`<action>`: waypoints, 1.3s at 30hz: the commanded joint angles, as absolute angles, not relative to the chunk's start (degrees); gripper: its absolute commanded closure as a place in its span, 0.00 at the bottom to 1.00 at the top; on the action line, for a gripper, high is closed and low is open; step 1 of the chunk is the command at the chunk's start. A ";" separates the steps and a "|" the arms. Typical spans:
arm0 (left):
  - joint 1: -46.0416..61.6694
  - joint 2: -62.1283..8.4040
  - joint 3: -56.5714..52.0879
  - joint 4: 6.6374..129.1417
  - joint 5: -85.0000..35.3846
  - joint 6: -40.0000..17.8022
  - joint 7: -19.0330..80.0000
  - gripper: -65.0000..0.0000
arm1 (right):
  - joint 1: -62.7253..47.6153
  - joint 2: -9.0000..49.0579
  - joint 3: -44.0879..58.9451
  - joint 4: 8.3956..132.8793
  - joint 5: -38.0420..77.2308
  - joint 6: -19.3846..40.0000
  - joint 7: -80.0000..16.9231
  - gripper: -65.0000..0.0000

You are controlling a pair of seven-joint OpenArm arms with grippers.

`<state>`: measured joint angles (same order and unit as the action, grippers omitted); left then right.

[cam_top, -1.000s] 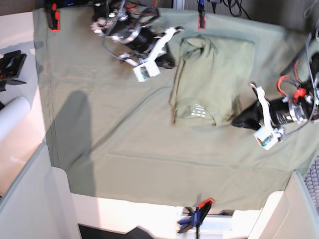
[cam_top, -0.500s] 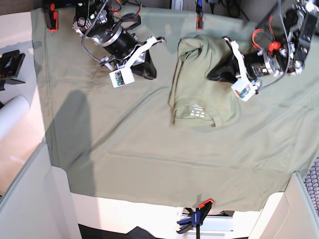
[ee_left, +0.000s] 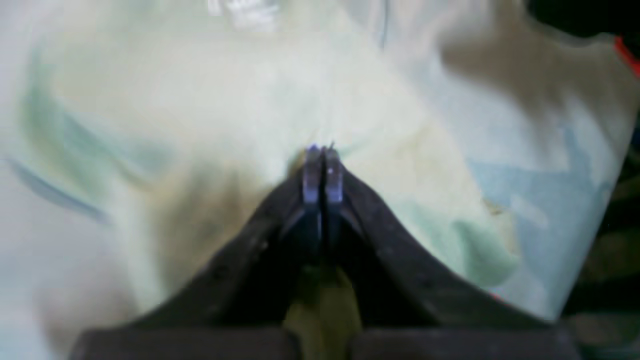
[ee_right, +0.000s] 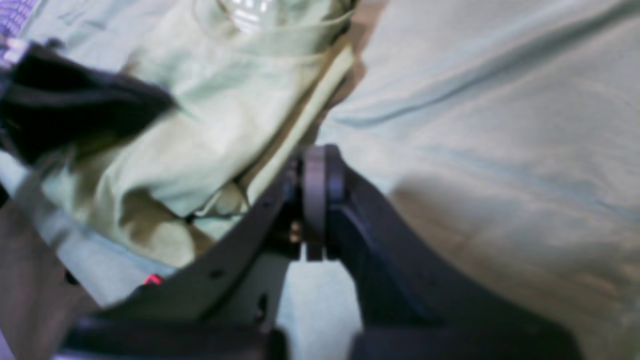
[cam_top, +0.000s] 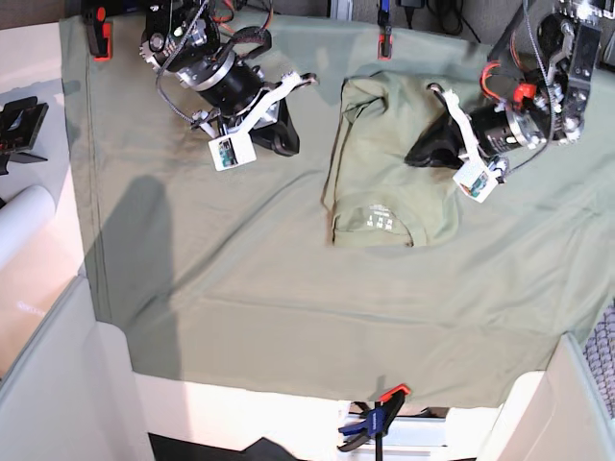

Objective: Fold the T-shirt properly

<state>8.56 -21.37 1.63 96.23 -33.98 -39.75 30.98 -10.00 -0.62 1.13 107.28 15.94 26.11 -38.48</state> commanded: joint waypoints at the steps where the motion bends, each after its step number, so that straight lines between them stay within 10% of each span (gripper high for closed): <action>1: 7.70 -22.11 0.01 99.92 -37.56 -40.00 31.31 1.00 | -9.41 -0.64 1.15 109.25 16.95 26.39 -37.41 1.00; 27: 53.89 -26.46 -34.11 117.40 -51.31 -40.00 44.01 1.00 | -49.15 12.01 15.99 128.07 24.29 26.39 -39.92 1.00; 39: 58.98 -27.00 -23.77 93.86 -33.65 -40.00 43.99 1.00 | -56.49 12.56 15.59 108.51 26.59 26.30 -41.01 1.00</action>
